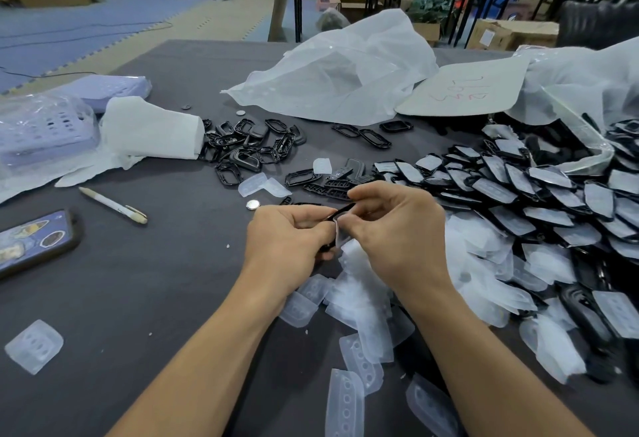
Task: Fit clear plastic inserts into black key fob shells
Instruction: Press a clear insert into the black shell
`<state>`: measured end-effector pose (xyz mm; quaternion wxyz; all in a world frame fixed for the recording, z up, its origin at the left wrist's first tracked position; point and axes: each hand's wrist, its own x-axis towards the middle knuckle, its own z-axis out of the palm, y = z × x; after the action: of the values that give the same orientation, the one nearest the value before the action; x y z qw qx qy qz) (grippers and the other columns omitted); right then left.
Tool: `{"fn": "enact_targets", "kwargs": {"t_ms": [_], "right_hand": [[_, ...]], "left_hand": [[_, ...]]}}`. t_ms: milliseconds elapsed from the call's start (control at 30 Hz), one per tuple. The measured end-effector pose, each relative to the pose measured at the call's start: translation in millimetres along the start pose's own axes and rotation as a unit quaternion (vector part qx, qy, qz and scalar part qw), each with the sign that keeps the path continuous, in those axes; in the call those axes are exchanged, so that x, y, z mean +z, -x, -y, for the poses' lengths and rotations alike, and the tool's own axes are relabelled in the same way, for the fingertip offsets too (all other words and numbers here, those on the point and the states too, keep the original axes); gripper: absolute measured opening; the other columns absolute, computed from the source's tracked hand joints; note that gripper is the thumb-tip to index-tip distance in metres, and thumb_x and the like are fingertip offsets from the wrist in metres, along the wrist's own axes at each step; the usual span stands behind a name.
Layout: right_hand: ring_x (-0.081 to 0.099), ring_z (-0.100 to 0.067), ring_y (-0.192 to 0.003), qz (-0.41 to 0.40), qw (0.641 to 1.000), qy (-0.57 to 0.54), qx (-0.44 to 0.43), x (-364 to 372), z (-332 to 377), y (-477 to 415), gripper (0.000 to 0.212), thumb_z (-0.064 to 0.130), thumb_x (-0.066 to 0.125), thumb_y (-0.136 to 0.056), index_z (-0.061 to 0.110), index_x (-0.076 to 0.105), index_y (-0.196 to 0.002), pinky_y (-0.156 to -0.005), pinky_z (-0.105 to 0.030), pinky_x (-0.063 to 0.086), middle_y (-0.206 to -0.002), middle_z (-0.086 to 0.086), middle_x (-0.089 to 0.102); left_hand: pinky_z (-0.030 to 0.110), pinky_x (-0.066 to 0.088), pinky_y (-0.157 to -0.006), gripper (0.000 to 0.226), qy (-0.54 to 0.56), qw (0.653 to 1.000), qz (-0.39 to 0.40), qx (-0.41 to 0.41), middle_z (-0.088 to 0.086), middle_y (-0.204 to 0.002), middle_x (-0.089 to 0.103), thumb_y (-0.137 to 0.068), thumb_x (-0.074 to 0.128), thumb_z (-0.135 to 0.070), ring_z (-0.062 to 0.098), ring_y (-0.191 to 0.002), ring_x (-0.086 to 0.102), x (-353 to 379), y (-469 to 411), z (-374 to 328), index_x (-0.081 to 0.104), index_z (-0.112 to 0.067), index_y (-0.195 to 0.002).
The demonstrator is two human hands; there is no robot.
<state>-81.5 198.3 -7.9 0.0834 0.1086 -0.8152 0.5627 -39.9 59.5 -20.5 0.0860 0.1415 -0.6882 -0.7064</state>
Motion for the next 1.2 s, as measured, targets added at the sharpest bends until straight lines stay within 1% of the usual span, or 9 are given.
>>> {"fn": "enact_targets", "kwargs": {"t_ms": [167,267,333,467,567,733,833,1033,1200], "right_hand": [[0.068,-0.003,-0.063,-0.050,0.999,0.011,0.014,-3.3,1.0,-2.2,0.036,0.027,0.095,-0.066,0.032,0.076,-0.097,-0.059,-0.014,0.052,-0.069,0.015,0.071],[0.068,-0.005,-0.057,0.018,0.999,-0.018,0.020,-9.1,0.9,-6.1,0.018,0.028,0.089,-0.074,0.029,0.078,-0.088,-0.056,-0.016,0.051,-0.065,0.013,0.073],[0.065,-0.008,-0.050,0.057,0.998,-0.033,-0.002,-11.8,1.2,-7.0,0.006,0.022,0.084,-0.079,0.024,0.078,-0.078,-0.052,-0.017,0.048,-0.061,0.007,0.072],[0.063,-0.011,-0.049,0.049,0.998,-0.032,-0.005,-12.6,-2.1,-8.0,0.009,0.020,0.083,-0.081,0.023,0.077,-0.074,-0.053,-0.030,0.053,-0.061,0.004,0.073],[0.061,-0.012,-0.050,0.077,0.993,-0.085,0.033,-11.8,-2.3,-8.9,0.007,0.013,0.079,-0.081,0.017,0.077,-0.076,-0.052,-0.027,0.049,-0.061,0.000,0.072],[0.060,-0.014,-0.058,0.153,0.965,-0.187,0.106,-11.3,-2.9,-9.6,0.013,-0.006,0.070,-0.086,0.003,0.078,-0.091,-0.053,-0.022,0.046,-0.069,-0.008,0.071],[0.059,-0.016,-0.057,0.125,0.969,-0.181,0.109,-9.3,-2.2,-9.1,0.010,-0.005,0.069,-0.088,0.000,0.076,-0.087,-0.051,-0.023,0.045,-0.066,-0.011,0.069],[0.058,-0.016,-0.051,0.077,0.978,-0.167,0.100,-7.9,-2.0,-10.2,0.007,-0.002,0.072,-0.087,0.004,0.077,-0.085,-0.049,-0.022,0.044,-0.065,-0.012,0.069],[0.056,-0.016,-0.051,0.074,0.984,-0.140,0.087,-7.4,-3.2,-9.4,0.015,0.002,0.072,-0.086,0.012,0.076,-0.076,-0.051,-0.021,0.044,-0.060,-0.007,0.067]], "left_hand": [[0.042,0.066,-0.071,0.016,0.085,0.996,0.002,-0.008,0.012,-0.077,0.078,-0.084,0.082,-0.002,0.017,-0.060,0.072,2.5,2.7,-2.1,0.083,-0.007,-0.099],[0.038,0.066,-0.073,0.015,0.101,0.995,0.019,-0.009,0.016,-0.089,0.080,-0.083,0.082,-0.006,0.029,-0.083,0.080,1.3,2.8,-4.3,0.084,-0.010,-0.098],[0.034,0.065,-0.069,0.011,0.100,0.995,0.022,-0.018,0.015,-0.091,0.080,-0.088,0.078,-0.008,0.030,-0.087,0.080,0.8,2.2,-5.9,0.085,-0.011,-0.096],[0.031,0.064,-0.070,0.013,0.102,0.993,0.041,-0.032,0.014,-0.094,0.081,-0.094,0.073,-0.016,0.029,-0.092,0.079,0.4,2.9,-6.4,0.085,-0.012,-0.093],[0.040,0.067,-0.074,0.017,0.074,0.997,0.032,-0.022,0.014,-0.091,0.081,-0.090,0.074,-0.001,0.031,-0.090,0.079,1.0,4.1,-4.7,0.084,-0.013,-0.094],[0.035,0.066,-0.065,0.016,0.123,0.991,-0.035,-0.026,0.013,-0.085,0.081,-0.089,0.073,0.006,0.028,-0.075,0.080,6.7,4.7,-3.8,0.077,-0.009,-0.093],[0.027,0.063,-0.061,0.018,0.140,0.989,-0.042,-0.023,0.012,-0.084,0.081,-0.089,0.074,0.006,0.025,-0.074,0.080,9.4,4.6,-2.0,0.076,-0.011,-0.092],[0.048,0.066,-0.081,0.023,0.047,0.998,-0.031,-0.011,0.011,-0.084,0.080,-0.081,0.082,0.001,0.024,-0.070,0.075,6.9,2.3,1.7,0.079,-0.013,-0.099],[0.044,0.066,-0.080,0.022,0.032,0.999,-0.016,-0.010,0.013,-0.083,0.080,-0.080,0.083,0.001,0.036,-0.078,0.077,5.3,3.6,0.9,0.079,-0.011,-0.098]]}}
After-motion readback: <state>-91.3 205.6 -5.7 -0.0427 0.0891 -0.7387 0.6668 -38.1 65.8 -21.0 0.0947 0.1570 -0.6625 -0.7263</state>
